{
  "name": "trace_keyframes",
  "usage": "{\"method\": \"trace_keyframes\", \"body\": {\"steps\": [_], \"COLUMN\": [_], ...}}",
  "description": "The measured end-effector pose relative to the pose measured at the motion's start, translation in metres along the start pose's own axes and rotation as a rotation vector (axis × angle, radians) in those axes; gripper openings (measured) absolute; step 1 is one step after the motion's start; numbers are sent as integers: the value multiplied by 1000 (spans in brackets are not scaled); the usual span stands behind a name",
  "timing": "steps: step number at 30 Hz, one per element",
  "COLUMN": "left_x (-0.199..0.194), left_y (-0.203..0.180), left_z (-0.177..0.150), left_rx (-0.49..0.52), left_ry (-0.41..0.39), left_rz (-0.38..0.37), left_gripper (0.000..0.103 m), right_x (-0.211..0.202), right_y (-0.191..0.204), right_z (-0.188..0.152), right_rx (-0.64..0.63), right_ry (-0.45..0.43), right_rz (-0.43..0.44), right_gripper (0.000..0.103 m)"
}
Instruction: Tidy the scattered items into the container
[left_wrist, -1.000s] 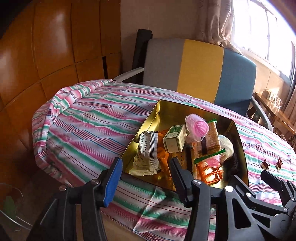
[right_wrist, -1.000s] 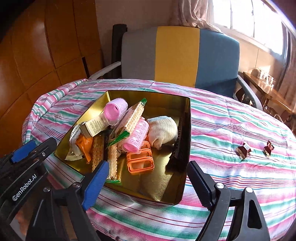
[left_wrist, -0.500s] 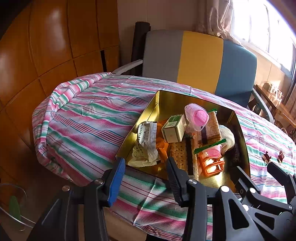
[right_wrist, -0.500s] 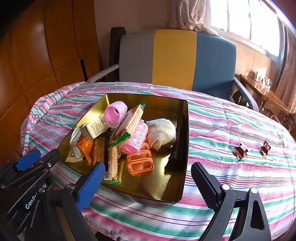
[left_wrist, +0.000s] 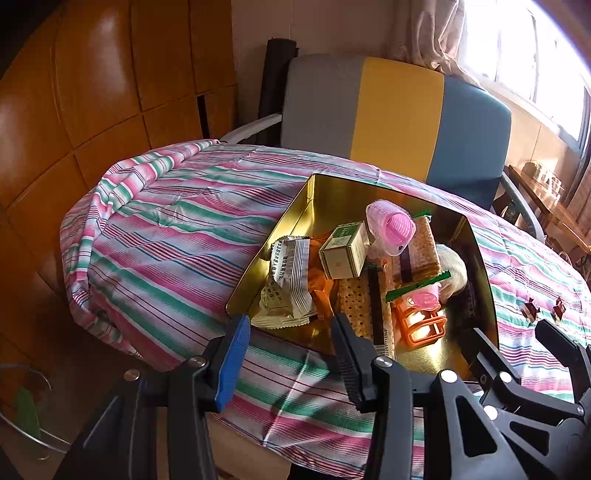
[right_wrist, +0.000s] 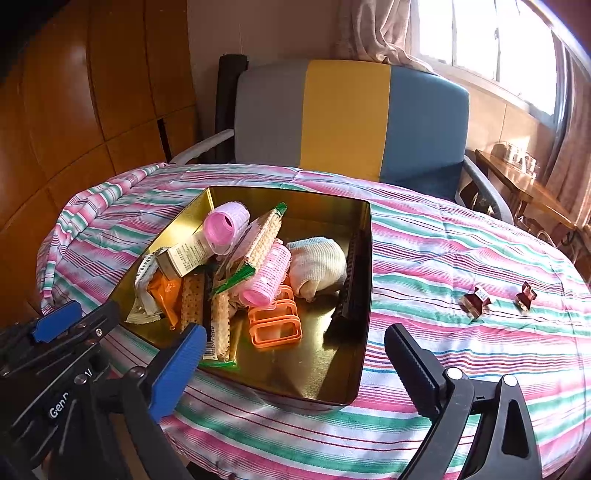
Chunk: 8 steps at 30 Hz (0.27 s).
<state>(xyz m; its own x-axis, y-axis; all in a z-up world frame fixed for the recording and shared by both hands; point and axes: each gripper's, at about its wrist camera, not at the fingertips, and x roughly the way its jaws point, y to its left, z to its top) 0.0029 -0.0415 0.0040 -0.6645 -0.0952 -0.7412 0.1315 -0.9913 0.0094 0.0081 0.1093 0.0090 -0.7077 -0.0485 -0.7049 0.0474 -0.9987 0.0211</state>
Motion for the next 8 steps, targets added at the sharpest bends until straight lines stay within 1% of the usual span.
{"method": "trace_keyframes", "body": {"steps": [8], "left_x": [-5], "left_y": [2], "left_z": [3], "left_rx": [2], "left_ry": [-33], "left_rz": [-5], "left_gripper": [44], "right_x": [1], "right_y": [2], "right_z": [0], "right_rx": [-10], "right_ry": [-2], "right_rz": [-6], "right_gripper": [100]}}
